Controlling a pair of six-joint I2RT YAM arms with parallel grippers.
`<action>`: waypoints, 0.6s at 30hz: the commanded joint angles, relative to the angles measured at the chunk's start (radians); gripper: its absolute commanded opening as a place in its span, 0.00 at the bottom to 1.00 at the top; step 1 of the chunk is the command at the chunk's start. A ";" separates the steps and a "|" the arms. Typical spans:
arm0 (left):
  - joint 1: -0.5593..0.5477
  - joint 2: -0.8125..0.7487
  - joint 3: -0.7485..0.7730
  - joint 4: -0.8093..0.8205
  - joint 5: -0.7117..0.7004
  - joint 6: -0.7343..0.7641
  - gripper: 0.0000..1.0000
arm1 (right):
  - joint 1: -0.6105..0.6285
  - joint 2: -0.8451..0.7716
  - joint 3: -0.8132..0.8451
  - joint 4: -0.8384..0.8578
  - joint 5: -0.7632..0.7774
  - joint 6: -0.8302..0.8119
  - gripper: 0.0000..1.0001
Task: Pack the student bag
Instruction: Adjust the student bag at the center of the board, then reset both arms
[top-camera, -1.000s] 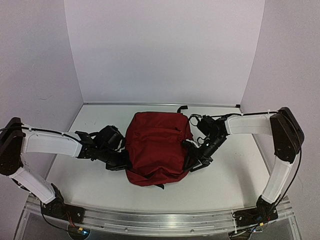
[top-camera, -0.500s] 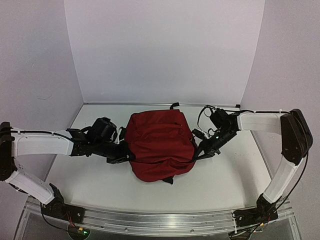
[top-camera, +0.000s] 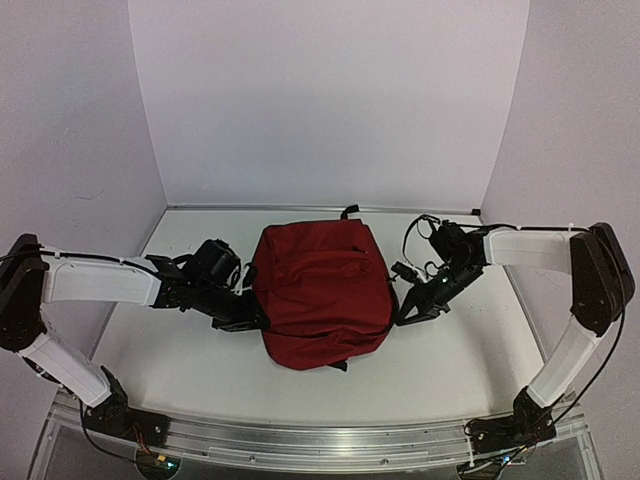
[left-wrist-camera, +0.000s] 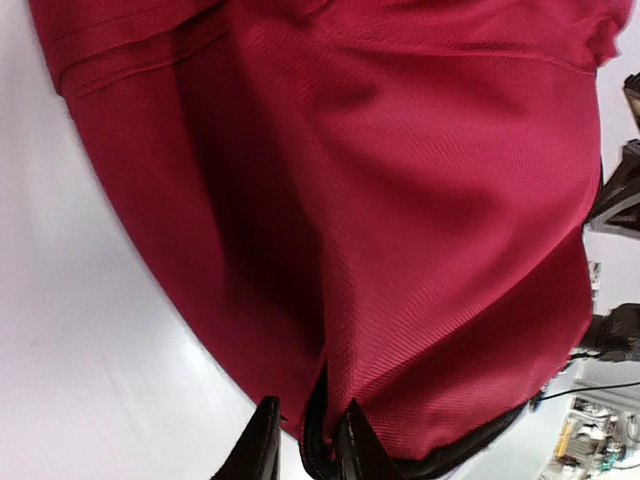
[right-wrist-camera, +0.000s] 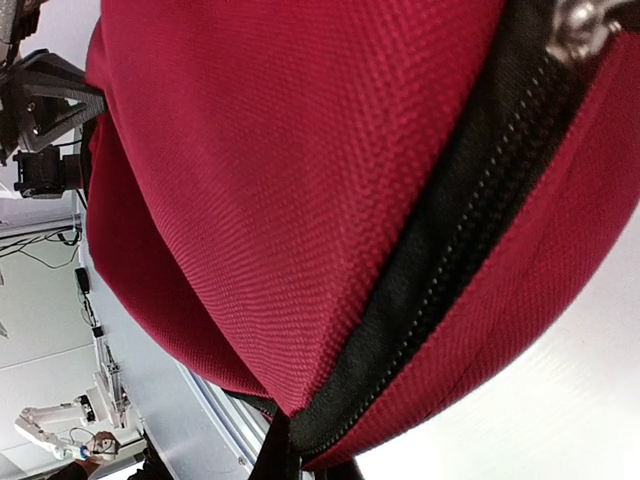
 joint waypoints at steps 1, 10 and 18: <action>0.051 -0.050 -0.034 -0.092 -0.080 0.039 0.33 | -0.050 -0.015 0.001 -0.166 0.028 -0.025 0.40; 0.066 -0.279 0.017 -0.188 -0.208 0.017 0.97 | -0.066 -0.084 0.227 -0.156 0.138 -0.036 0.97; 0.347 -0.243 0.242 -0.269 -0.179 0.123 1.00 | -0.187 -0.021 0.500 -0.099 0.229 -0.011 0.98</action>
